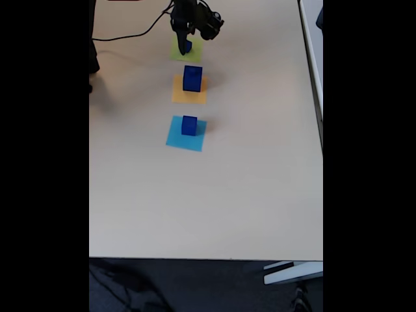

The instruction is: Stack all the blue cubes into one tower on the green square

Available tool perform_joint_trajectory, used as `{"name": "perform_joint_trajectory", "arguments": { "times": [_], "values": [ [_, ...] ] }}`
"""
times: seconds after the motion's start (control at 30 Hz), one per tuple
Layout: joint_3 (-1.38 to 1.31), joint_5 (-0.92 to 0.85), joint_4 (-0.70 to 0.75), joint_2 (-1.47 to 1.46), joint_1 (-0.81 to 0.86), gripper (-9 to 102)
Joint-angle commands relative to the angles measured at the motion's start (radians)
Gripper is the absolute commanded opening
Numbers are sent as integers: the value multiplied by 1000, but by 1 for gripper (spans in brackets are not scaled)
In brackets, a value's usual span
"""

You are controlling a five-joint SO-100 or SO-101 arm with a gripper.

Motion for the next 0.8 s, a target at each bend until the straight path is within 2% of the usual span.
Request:
{"name": "perform_joint_trajectory", "arguments": {
  "times": [0.0,0.27,0.77],
  "values": [
    [0,-8,-23,3,-3,35],
    [23,-15,-38,-3,-8,33],
    [35,-28,-38,5,-6,11]
  ]
}}
